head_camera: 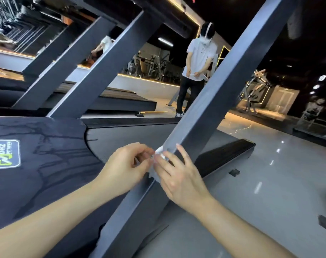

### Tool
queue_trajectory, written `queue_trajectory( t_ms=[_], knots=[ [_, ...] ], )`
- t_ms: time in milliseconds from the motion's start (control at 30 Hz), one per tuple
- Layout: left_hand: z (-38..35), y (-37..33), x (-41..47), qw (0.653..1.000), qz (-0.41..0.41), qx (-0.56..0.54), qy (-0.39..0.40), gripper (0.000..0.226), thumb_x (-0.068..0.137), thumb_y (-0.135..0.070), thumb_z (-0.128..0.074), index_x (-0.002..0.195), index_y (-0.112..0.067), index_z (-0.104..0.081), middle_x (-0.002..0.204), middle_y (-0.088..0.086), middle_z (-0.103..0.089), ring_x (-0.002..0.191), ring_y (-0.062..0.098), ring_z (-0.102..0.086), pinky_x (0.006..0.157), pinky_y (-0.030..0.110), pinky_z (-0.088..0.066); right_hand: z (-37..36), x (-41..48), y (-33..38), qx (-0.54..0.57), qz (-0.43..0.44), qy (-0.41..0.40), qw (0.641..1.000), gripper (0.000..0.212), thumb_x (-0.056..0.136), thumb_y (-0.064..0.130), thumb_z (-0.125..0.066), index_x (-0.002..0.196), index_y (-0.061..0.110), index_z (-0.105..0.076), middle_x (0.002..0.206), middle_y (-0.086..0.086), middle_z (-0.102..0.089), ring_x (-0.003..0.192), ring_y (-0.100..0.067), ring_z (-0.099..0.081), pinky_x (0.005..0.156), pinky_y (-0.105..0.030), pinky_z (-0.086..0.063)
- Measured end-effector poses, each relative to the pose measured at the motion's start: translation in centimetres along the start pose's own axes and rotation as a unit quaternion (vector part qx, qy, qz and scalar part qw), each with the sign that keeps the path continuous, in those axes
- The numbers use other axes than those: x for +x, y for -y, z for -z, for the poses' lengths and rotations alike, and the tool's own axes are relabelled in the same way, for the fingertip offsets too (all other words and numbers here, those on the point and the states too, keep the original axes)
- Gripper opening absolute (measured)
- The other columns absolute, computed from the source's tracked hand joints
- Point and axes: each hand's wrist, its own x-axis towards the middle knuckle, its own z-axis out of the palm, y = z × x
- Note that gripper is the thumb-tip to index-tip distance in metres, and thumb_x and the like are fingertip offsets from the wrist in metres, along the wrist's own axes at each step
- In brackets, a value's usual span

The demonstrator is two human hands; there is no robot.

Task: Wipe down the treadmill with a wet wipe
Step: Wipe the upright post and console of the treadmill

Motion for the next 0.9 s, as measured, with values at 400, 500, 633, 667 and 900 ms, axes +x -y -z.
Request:
queue_trajectory(
  t_ms=[400, 500, 633, 667, 900],
  knots=[
    [-4.8, -4.2, 6.2, 0.994, -0.017, -0.071, -0.076, 0.02, 0.096, -0.007, -0.061, 0.094, -0.024, -0.072, 0.09, -0.011, -0.071, 0.087, 0.01, -0.068, 0.076, 0.03, -0.055, 1.2, 2.5, -5.2, 0.197, -0.205, -0.15, 0.947, 0.004, 0.09, 0.012, -0.068, 0.093, 0.015, -0.068, 0.09, 0.003, -0.057, 0.084, -0.021, -0.051, 0.074, -0.034, -0.043],
    [-6.5, -4.3, 6.3, 0.99, -0.048, -0.054, -0.124, 0.009, 0.094, -0.016, -0.072, 0.092, -0.024, -0.075, 0.09, -0.012, -0.066, 0.087, 0.012, -0.066, 0.074, 0.026, -0.052, 1.7, 1.9, -6.4, 0.331, -0.313, -0.143, 0.879, 0.022, 0.091, 0.019, -0.069, 0.11, 0.024, -0.059, 0.101, 0.014, -0.052, 0.094, -0.008, -0.054, 0.076, -0.021, -0.044],
    [-7.6, -4.0, 7.2, 0.981, -0.043, -0.076, -0.171, 0.008, 0.089, -0.019, -0.08, 0.085, -0.024, -0.075, 0.084, -0.011, -0.062, 0.081, 0.014, -0.064, 0.067, 0.017, -0.045, 0.9, 0.5, -8.2, 0.475, -0.418, -0.085, 0.77, 0.035, 0.079, 0.018, -0.069, 0.106, 0.032, -0.052, 0.103, 0.01, -0.056, 0.093, -0.009, -0.058, 0.079, -0.02, -0.048],
    [-7.7, -4.2, 7.8, 0.981, -0.039, -0.081, -0.172, 0.012, 0.089, -0.018, -0.079, 0.081, -0.025, -0.072, 0.082, -0.01, -0.06, 0.078, 0.015, -0.062, 0.066, 0.016, -0.043, 0.8, 0.4, -8.8, 0.537, -0.442, -0.051, 0.717, 0.036, 0.074, 0.019, -0.065, 0.106, 0.031, -0.052, 0.102, 0.005, -0.058, 0.09, -0.01, -0.058, 0.08, -0.023, -0.049],
    [-7.8, -7.9, 17.8, 0.981, -0.012, -0.153, -0.121, 0.023, 0.095, -0.02, -0.069, 0.075, -0.017, -0.058, 0.067, -0.007, -0.055, 0.062, 0.011, -0.053, 0.061, 0.027, -0.046, 0.3, 0.6, -10.6, 0.628, -0.457, 0.032, 0.628, 0.038, 0.07, 0.025, -0.053, 0.107, 0.016, -0.05, 0.088, -0.003, -0.054, 0.081, -0.012, -0.053, 0.085, -0.031, -0.047]
  ],
)
